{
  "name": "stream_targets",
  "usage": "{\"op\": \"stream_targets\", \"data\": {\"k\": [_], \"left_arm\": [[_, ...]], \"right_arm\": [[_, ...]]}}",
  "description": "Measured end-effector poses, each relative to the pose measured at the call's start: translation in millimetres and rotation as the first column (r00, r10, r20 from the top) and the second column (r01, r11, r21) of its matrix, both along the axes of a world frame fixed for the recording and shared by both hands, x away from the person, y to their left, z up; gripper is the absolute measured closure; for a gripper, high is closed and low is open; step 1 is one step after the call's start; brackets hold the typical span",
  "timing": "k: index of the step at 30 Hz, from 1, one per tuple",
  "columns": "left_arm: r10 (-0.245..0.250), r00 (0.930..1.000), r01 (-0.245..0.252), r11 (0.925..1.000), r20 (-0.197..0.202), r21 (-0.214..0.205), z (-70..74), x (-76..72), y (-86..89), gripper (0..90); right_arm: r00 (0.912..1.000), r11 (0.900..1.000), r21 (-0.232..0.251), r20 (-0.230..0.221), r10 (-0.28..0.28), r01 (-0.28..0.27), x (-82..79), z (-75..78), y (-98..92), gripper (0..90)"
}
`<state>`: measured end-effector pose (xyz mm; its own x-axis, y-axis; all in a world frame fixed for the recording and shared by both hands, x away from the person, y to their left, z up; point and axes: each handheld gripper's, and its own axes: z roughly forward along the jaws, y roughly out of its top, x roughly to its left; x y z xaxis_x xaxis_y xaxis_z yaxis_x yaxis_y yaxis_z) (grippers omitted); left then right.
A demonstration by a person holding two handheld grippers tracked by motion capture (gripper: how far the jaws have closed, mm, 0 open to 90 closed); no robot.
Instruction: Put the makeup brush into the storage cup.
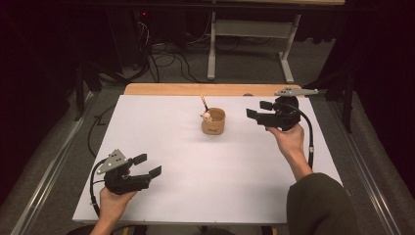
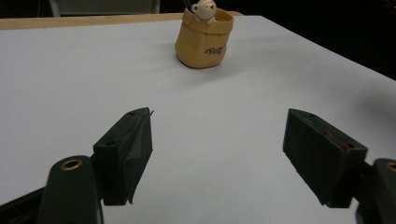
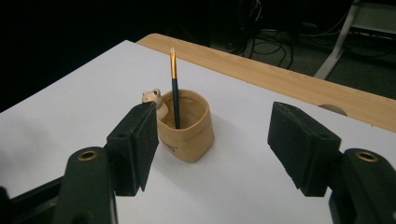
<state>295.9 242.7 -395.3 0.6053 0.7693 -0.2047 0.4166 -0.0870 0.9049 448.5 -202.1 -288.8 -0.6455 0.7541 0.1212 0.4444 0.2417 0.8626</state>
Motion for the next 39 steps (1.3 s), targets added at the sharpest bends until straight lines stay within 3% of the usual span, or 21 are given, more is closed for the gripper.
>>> {"op": "stream_targets", "data": {"k": [39], "left_arm": [[-0.007,1.0000,0.007,0.9999,-0.001,0.008,0.1,0.2,-1.6,24.3]], "right_arm": [[0.9996,0.9992,0.030,0.013,-0.025,0.025,-20.7,-7.0,-31.7,35.4]]}}
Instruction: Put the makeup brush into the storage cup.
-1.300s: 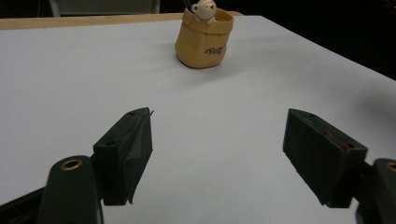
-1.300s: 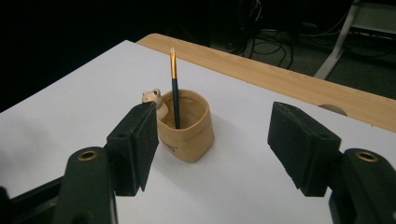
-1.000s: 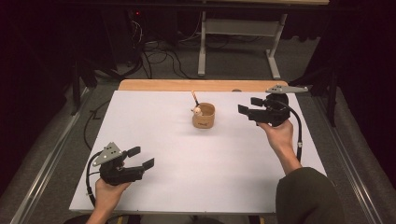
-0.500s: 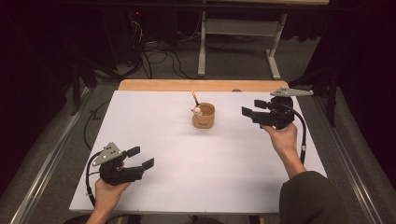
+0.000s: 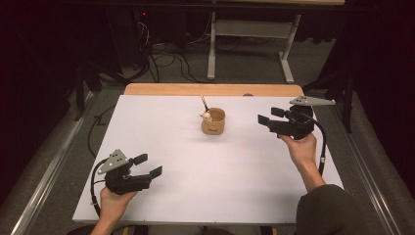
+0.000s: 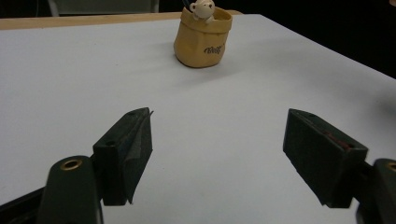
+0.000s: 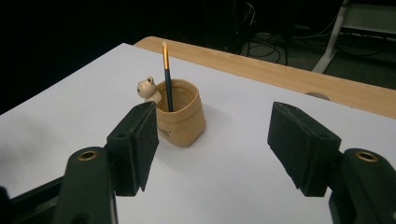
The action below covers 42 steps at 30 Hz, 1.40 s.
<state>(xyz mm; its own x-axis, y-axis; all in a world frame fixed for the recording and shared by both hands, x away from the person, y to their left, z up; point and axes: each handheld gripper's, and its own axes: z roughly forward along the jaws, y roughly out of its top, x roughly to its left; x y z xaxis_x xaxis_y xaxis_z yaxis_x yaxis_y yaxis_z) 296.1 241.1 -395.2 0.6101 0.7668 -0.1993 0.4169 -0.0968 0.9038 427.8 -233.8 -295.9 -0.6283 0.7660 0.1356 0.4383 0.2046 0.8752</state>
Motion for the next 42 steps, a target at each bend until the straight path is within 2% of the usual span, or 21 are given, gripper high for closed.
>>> {"op": "stream_targets", "data": {"k": [17,42], "left_arm": [[0.003,1.0000,-0.003,1.0000,-0.001,-0.006,0.0,0.1,0.5,24.3],[0.004,1.0000,-0.004,1.0000,-0.003,-0.005,-0.6,0.7,-0.3,24.3]], "right_arm": [[0.9999,0.9994,0.030,0.003,-0.015,0.015,-10.5,-4.8,-14.8,35.6],[0.9993,0.9983,0.046,0.009,-0.038,0.037,-24.4,-10.9,-32.2,35.5]]}}
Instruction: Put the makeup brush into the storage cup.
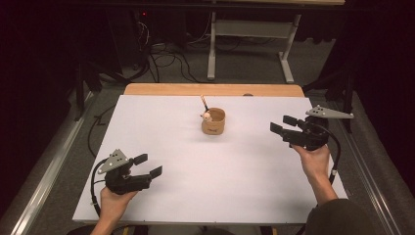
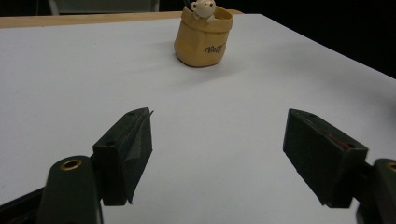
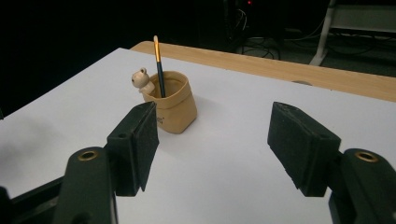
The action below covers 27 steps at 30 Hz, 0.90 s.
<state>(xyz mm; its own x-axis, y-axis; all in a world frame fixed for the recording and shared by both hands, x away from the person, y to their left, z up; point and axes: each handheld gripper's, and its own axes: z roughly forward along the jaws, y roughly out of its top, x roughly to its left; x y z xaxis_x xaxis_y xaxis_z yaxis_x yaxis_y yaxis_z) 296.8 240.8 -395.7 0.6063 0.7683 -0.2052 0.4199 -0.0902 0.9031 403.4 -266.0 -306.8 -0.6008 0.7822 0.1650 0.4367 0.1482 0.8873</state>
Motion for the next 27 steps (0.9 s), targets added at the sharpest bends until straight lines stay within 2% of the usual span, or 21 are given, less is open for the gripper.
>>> {"op": "stream_targets", "data": {"k": [27], "left_arm": [[0.002,1.0000,-0.002,1.0000,0.000,-0.002,0.2,-0.2,1.4,24.2]], "right_arm": [[1.0000,0.9997,0.022,0.003,-0.007,0.007,-17.2,-11.1,-10.4,35.5]]}}
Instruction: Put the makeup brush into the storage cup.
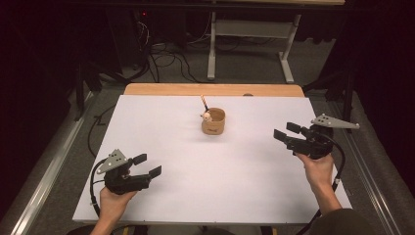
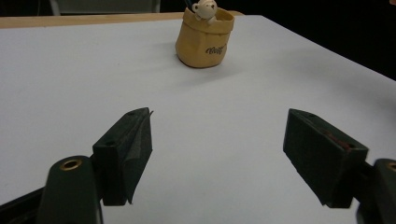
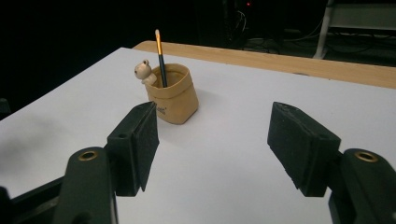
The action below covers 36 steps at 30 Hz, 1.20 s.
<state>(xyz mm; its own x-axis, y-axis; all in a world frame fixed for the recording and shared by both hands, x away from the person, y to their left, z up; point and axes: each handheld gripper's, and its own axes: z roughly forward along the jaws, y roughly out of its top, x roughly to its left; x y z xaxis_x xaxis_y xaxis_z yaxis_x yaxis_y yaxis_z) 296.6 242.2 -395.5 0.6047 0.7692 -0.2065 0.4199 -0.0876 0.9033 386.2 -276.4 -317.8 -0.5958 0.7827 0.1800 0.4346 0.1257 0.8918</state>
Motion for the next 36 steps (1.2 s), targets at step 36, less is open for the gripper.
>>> {"op": "stream_targets", "data": {"k": [36], "left_arm": [[0.001,1.0000,-0.001,1.0000,-0.001,-0.006,-0.1,-0.2,0.1,23.9]], "right_arm": [[0.9999,0.9996,0.024,0.005,0.016,-0.016,-31.8,-22.0,-5.3,33.4]]}}
